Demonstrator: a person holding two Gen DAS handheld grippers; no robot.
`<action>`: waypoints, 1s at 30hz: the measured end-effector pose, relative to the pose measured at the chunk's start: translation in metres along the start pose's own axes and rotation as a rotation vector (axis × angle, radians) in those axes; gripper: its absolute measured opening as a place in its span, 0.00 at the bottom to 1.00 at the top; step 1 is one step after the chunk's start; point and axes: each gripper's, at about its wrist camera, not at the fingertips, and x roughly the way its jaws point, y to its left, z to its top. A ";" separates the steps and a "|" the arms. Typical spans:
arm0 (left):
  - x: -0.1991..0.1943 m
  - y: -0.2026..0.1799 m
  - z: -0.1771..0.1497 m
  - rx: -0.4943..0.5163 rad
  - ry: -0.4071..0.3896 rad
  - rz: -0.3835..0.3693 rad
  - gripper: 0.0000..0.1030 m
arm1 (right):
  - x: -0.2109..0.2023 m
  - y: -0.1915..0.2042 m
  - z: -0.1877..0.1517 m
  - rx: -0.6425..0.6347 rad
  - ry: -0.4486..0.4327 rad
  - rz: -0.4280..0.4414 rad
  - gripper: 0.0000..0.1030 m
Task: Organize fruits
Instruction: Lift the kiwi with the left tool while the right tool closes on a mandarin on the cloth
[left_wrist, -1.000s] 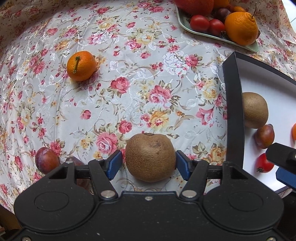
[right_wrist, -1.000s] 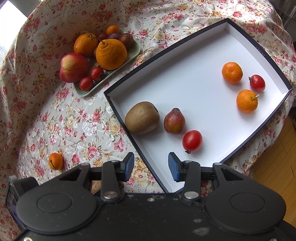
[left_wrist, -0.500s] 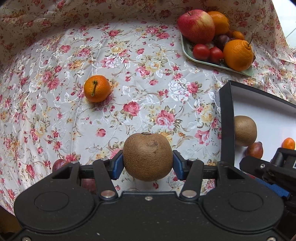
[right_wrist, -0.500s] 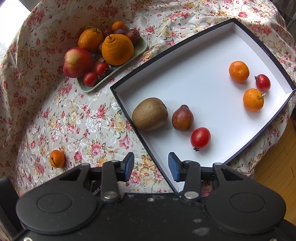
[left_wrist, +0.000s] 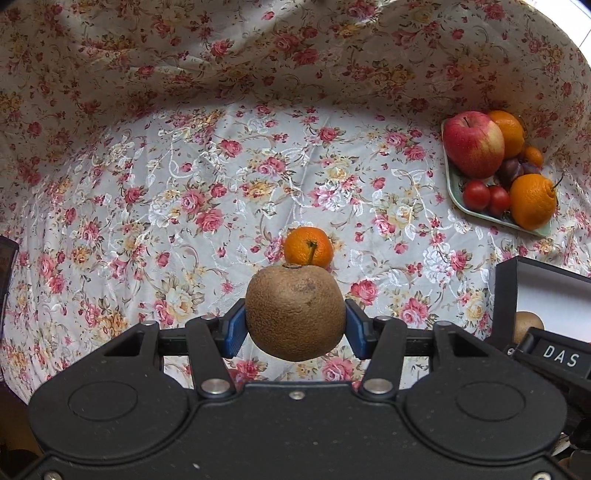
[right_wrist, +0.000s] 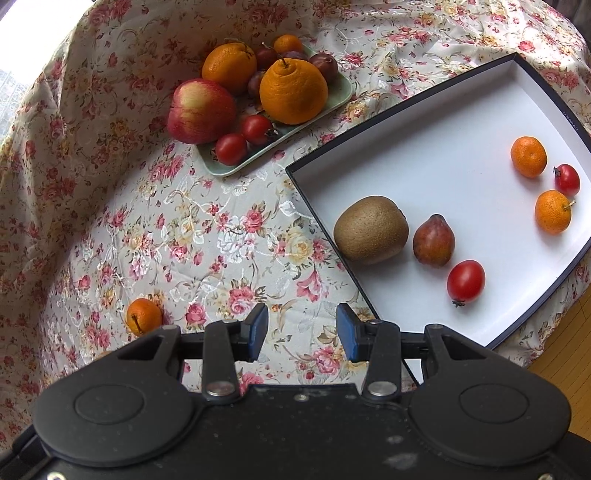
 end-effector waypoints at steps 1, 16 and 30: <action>0.000 0.005 0.003 -0.009 -0.003 0.003 0.57 | 0.002 0.007 -0.001 -0.009 -0.005 0.008 0.42; 0.017 0.061 0.033 -0.116 0.034 0.050 0.57 | 0.039 0.088 -0.004 -0.104 0.020 0.094 0.42; 0.028 0.108 0.037 -0.163 0.057 0.082 0.57 | 0.067 0.146 -0.019 -0.128 0.033 0.135 0.42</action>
